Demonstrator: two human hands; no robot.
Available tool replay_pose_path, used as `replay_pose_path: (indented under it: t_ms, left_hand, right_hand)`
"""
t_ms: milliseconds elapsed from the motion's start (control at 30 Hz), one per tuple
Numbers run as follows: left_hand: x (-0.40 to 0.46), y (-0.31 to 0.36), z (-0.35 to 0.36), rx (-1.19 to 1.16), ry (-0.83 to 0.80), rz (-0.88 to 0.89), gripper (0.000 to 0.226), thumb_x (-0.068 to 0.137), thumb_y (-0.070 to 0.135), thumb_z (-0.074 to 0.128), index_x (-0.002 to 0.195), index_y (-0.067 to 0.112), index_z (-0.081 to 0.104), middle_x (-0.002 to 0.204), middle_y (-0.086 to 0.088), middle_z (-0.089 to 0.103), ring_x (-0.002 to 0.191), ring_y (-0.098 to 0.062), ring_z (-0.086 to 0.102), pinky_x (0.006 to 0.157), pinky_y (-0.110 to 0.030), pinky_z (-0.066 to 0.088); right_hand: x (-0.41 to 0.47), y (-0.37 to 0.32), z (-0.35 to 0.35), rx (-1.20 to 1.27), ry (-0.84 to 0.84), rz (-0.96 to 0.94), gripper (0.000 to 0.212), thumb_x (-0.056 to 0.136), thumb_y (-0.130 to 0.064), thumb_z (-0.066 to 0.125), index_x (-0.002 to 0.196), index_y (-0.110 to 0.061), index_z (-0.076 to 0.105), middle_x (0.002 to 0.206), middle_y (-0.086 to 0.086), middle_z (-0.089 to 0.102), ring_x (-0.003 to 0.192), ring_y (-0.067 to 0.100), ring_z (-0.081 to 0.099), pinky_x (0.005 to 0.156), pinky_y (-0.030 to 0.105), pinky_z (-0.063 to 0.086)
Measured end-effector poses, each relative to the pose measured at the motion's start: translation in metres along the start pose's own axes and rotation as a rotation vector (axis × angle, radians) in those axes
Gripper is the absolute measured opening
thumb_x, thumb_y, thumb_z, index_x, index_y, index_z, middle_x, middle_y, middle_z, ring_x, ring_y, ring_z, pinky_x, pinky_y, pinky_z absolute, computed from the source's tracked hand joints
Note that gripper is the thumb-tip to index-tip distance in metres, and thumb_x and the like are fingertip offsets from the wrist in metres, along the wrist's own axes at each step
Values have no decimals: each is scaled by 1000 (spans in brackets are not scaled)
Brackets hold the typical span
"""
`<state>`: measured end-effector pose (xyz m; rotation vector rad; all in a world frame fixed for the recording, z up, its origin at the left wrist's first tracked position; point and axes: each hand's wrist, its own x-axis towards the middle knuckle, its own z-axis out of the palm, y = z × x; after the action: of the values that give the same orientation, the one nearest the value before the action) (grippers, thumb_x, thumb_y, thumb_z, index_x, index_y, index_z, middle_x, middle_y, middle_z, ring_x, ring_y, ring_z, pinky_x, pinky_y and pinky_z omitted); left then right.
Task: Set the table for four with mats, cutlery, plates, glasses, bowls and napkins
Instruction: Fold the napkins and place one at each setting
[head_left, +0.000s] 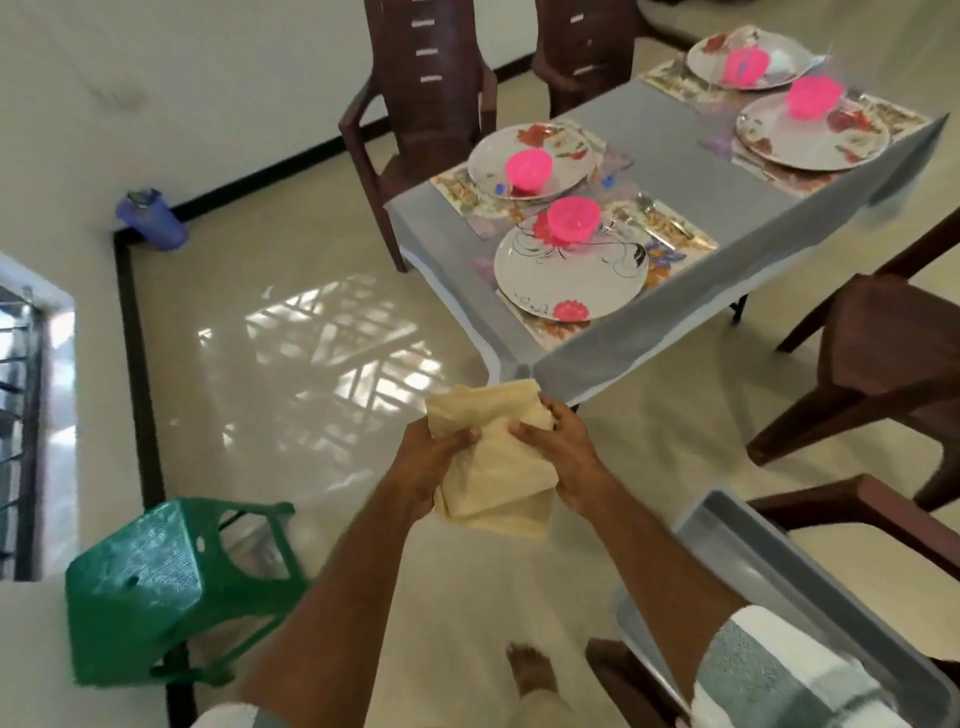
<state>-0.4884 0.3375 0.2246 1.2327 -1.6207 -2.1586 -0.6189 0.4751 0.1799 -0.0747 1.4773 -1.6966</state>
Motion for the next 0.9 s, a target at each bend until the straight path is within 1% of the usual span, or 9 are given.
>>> replay_pose_path:
  t_ms: [100, 167, 267, 333, 433, 600, 733, 800, 900]
  left_hand:
    - [54, 31, -13, -16, 49, -23, 39, 80, 9, 82, 116, 5, 69, 106, -13, 76, 101, -32, 72, 85, -45, 60]
    - [96, 51, -24, 0, 52, -44, 34, 81, 10, 81, 113, 5, 71, 105, -13, 76, 99, -32, 73, 86, -46, 60]
    - [164, 76, -42, 77, 62, -28, 27, 84, 11, 79, 110, 7, 71, 104, -11, 76, 96, -29, 73, 82, -42, 60]
    - [215, 92, -57, 161, 76, 15, 23, 86, 10, 75, 108, 9, 71, 101, -8, 75, 95, -27, 73, 74, -35, 58]
    - [288, 116, -77, 319, 61, 52, 19, 84, 13, 73, 102, 13, 72, 100, -5, 74, 96, -26, 70, 82, -41, 59]
    - [388, 164, -87, 511, -26, 83, 12, 83, 10, 73, 90, 20, 72, 94, -4, 74, 92, -26, 70, 86, -44, 58]
    - [456, 189, -82, 616, -52, 82, 14, 83, 11, 74, 96, 15, 73, 94, -5, 74, 92, -27, 68, 81, -38, 55]
    - [486, 196, -76, 657, -59, 87, 16, 83, 10, 74, 96, 17, 71, 95, -3, 72, 92, -26, 66, 79, -33, 52]
    - [522, 201, -72, 737, -92, 71, 26, 82, 8, 76, 108, 13, 72, 100, -5, 71, 94, -25, 64, 81, -32, 49]
  right_hand:
    - [48, -26, 19, -6, 103, -39, 47, 70, -15, 89, 109, -12, 64, 108, 16, 71, 97, 33, 70, 81, 47, 61]
    - [86, -41, 33, -38, 173, -76, 37, 75, -9, 86, 104, -14, 64, 104, 15, 71, 93, 31, 69, 79, 46, 60]
    - [144, -63, 58, -111, 279, -126, 31, 79, -6, 82, 100, -19, 63, 96, 3, 69, 85, 19, 66, 76, 35, 57]
    - [189, -71, 77, -200, 347, -156, 30, 79, -10, 82, 98, -23, 63, 96, -2, 67, 87, 16, 63, 80, 37, 55]
    - [252, -77, 100, -292, 438, -156, 32, 75, -16, 83, 100, -22, 64, 97, -1, 67, 91, 20, 63, 84, 42, 54]
    - [333, -100, 131, -386, 595, -79, 39, 77, -15, 80, 111, -22, 63, 107, 1, 68, 99, 23, 64, 77, 30, 50]
    - [389, -117, 138, -516, 632, -59, 42, 78, -14, 76, 115, -22, 59, 109, 1, 66, 102, 25, 62, 87, 37, 53]
    - [416, -120, 137, -578, 647, -61, 42, 78, -11, 74, 116, -19, 58, 113, 3, 67, 105, 29, 64, 89, 37, 53]
    - [441, -124, 135, -645, 655, -37, 43, 79, -10, 71, 119, -19, 57, 121, 3, 67, 110, 28, 63, 92, 36, 50]
